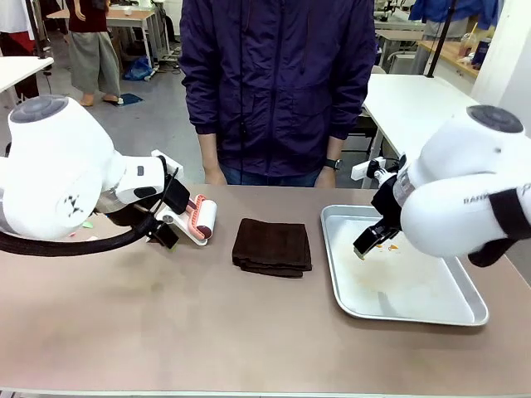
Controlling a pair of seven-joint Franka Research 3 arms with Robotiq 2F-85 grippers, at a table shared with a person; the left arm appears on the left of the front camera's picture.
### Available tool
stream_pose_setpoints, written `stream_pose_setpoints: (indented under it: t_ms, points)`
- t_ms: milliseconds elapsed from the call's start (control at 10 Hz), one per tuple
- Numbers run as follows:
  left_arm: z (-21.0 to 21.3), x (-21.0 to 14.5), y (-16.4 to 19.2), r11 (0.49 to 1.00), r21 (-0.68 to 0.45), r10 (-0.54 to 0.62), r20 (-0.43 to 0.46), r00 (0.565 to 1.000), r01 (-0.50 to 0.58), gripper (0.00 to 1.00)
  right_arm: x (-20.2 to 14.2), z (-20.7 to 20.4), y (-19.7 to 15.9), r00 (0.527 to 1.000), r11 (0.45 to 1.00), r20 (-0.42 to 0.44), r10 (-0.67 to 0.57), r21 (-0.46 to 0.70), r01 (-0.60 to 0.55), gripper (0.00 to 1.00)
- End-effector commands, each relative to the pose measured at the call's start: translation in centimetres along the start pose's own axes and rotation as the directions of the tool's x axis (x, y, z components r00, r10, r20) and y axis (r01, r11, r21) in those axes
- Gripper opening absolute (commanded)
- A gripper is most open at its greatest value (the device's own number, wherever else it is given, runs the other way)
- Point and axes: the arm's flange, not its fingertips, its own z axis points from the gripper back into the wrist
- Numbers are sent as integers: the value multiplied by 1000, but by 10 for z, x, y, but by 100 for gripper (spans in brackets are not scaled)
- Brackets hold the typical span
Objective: Clean the surface of the table.
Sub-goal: Hold the Lint Roller with your left hand and the towel with your right hand.
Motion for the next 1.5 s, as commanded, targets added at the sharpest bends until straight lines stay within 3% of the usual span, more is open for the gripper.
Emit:
stream_pose_setpoints:
  t_ms: [0,100,200,300,500,600,800,1000,1400]
  points:
    - [38,-7,26,990,-116,74,-76,994,-82,100,3,40,-1,991,981,-79,-110,153,121,100]
    - [53,-13,32,977,-134,149,-115,982,-164,100,-5,52,-11,984,957,-82,-158,232,173,100]
    - [69,-22,44,947,-231,198,-131,971,-224,100,-15,66,-26,980,900,-89,-176,388,197,100]
    - [86,-31,56,903,-367,203,-89,975,-222,100,-25,77,-41,977,814,-91,-191,541,210,100]
    - [118,-59,92,765,-590,318,-4,948,-259,100,-50,97,-76,958,602,-57,-282,767,223,100]
    - [134,-78,113,703,-654,408,50,911,-279,100,-65,103,-90,942,541,-51,-333,808,235,100]
    - [146,-126,159,600,-718,591,102,800,-352,100,-105,101,-123,863,422,-63,-501,853,307,100]
    - [131,-160,191,456,-786,714,43,699,-418,100,-146,90,-161,764,305,-100,-637,878,369,100]
    - [96,-210,169,244,-824,884,-27,466,-511,100,-213,63,-215,584,141,-135,-801,905,403,100]
